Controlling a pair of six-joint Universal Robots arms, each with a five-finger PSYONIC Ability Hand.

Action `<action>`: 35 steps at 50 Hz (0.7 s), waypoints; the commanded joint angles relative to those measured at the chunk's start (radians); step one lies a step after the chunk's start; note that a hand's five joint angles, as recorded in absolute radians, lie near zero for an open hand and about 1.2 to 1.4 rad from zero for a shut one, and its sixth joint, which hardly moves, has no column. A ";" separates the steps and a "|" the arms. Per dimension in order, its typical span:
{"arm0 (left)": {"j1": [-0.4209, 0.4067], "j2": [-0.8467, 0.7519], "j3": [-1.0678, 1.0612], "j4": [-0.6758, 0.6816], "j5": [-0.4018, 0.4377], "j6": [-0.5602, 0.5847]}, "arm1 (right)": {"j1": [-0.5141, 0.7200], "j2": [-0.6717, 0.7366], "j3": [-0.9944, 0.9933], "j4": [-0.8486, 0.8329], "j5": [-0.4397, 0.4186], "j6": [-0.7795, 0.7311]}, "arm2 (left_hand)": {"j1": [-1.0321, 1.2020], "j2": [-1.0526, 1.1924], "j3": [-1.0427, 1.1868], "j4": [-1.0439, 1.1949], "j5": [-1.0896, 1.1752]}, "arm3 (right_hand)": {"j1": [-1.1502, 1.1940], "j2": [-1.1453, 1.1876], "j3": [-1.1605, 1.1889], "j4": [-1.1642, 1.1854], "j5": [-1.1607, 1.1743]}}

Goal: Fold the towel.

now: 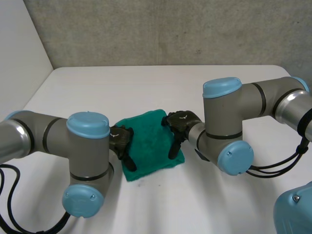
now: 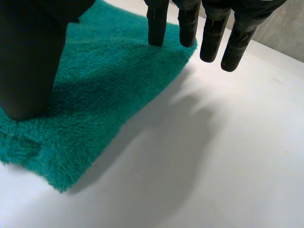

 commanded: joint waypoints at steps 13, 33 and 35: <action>0.097 0.397 0.070 -0.009 0.096 -0.024 | -0.115 -0.511 0.231 -0.302 0.304 -0.037 | -0.027 -0.014 -0.023 -0.012 -0.010 | -0.029 -0.047 -0.036 -0.056 -0.070; 0.287 0.618 0.109 -0.227 0.324 -0.251 | -0.287 -0.783 0.446 -0.214 0.093 -0.029 | -0.019 -0.005 -0.014 -0.003 -0.001 | -0.029 -0.047 -0.036 -0.056 -0.070; 0.287 0.618 0.109 -0.225 0.324 -0.251 | -0.288 -0.784 0.453 -0.215 0.070 -0.011 | -0.019 -0.005 -0.014 -0.003 -0.001 | -0.029 -0.047 -0.036 -0.056 -0.070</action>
